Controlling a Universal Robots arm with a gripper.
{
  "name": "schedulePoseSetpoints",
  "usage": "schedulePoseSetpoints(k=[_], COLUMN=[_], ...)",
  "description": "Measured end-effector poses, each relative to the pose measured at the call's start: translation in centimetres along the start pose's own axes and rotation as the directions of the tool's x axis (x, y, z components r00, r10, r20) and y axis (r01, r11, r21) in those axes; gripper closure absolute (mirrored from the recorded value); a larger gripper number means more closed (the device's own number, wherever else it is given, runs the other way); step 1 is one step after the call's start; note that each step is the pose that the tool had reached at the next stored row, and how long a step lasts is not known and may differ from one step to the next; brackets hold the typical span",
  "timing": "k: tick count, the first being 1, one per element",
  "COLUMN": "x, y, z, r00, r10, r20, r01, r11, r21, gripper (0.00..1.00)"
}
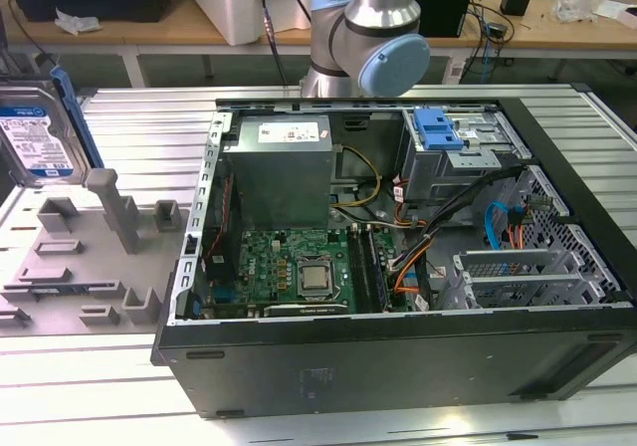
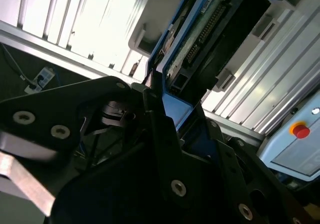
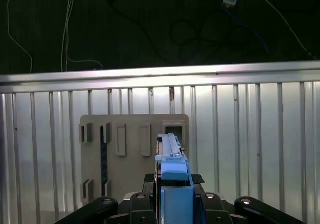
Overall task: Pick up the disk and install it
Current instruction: 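Pick up the disk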
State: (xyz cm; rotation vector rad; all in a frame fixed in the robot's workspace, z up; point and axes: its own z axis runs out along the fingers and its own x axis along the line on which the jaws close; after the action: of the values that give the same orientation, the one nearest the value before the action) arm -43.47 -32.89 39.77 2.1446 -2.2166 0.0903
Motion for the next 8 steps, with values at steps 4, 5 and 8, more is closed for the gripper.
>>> schedulePoseSetpoints(k=[4,5,8], x=[0.09,0.10,0.15], y=[0.00,0.00,0.00], z=[-1.06,-1.25,-1.81], r00=[1.0000,1.0000,1.0000], r10=[0.000,0.000,0.000], r20=[-0.0002,-0.0002,-0.0003], r01=[0.000,0.000,0.000], r11=[1.0000,1.0000,1.0000], r21=[0.0009,0.0011,0.0013], gripper=[0.64,0.64,0.64])
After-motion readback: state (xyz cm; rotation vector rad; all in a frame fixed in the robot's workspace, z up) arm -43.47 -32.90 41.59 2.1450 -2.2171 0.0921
